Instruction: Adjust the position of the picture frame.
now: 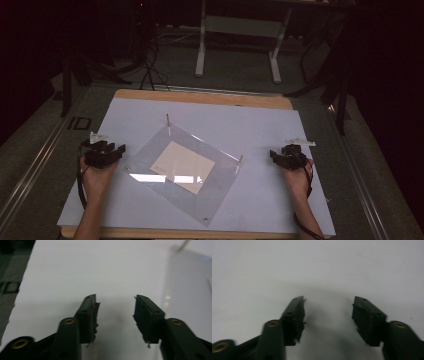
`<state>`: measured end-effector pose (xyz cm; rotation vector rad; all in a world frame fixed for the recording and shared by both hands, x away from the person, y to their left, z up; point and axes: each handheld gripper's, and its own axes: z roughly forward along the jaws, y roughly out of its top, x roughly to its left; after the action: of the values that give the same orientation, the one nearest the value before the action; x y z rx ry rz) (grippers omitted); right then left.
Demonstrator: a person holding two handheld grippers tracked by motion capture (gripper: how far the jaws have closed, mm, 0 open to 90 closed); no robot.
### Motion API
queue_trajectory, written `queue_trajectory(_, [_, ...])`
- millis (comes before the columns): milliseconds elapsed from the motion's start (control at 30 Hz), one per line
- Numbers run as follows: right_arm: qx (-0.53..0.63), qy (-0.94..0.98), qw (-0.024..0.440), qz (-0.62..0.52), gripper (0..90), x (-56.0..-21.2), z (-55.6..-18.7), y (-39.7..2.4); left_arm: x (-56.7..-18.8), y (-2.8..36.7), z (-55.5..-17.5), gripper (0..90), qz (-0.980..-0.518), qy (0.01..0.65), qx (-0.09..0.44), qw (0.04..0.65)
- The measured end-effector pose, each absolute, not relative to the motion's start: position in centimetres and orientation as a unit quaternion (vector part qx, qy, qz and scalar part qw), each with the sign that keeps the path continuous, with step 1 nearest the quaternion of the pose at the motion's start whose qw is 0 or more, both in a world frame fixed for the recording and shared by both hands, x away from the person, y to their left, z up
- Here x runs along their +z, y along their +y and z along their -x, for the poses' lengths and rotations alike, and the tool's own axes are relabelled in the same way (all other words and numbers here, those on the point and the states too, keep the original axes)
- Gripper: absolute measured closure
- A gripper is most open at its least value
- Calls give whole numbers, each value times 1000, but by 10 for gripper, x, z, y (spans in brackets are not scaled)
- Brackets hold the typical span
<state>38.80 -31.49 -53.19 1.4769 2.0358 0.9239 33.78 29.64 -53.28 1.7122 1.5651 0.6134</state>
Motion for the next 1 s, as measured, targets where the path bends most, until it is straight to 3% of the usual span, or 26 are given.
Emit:
queue_trajectory(367, [344, 772, 225, -485, 499, -529, -384, -299, -524, 291, -339, 533, -711, 562, 207, 368])
queue_trajectory(600, [355, 766, 226, -487, 481, -524, -382, -298, -521, 287, -338, 499, -708, 558, 216, 375])
queue_trajectory(1000, [367, 786, 212, -449, 573, -522, -377, -286, -522, 284, -341, 482, -712, 553, 211, 378])
